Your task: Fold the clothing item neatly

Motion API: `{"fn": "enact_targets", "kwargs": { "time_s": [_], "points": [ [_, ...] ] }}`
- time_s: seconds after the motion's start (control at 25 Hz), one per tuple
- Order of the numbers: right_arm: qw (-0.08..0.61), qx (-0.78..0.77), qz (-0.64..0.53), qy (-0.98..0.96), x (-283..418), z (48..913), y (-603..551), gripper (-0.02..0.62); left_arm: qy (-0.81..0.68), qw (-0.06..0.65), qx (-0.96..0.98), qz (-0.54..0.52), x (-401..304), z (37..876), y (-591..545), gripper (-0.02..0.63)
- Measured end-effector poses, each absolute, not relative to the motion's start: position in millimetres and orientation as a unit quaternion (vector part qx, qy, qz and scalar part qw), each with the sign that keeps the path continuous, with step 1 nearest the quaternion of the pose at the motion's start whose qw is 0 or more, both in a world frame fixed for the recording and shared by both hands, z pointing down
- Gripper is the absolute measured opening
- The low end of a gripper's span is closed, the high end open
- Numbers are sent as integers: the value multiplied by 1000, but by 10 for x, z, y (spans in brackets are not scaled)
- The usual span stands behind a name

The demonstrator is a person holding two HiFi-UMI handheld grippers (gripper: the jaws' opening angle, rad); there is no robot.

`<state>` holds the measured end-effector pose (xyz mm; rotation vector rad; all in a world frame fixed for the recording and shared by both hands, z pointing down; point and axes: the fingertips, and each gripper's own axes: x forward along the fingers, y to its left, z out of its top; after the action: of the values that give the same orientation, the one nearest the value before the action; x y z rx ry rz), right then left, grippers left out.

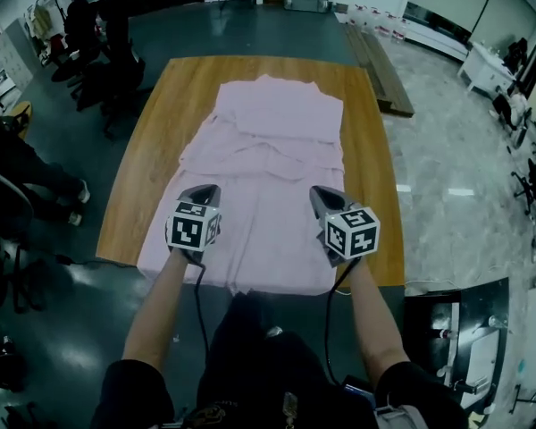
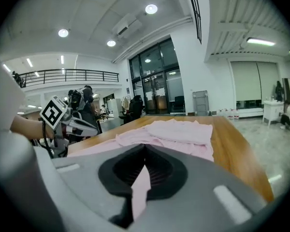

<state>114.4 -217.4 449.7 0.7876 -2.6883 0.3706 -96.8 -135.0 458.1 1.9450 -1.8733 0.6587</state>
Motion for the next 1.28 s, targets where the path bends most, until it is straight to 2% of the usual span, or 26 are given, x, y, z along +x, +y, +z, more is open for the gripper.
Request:
{"fn": "enact_targets", "kwargs": {
  "time_s": [0.2,0.4,1.0,1.28],
  "points": [
    [129,249,188,-941,1196,4503,-1610,3,-673,191,680,220,-840,4592,-718,8],
    [130,230,216,-940,1088,4689,-1033,3,-670,204,677,226,-799,4790,-214,8],
    [239,271,219,-906,366,5336,635,2,-667,244,659,246,-1875,5642,1224,11],
    [264,283,225,-894,170,5436,1063,3,-668,307,630,250,-2500,6101,1687,134]
  ]
}}
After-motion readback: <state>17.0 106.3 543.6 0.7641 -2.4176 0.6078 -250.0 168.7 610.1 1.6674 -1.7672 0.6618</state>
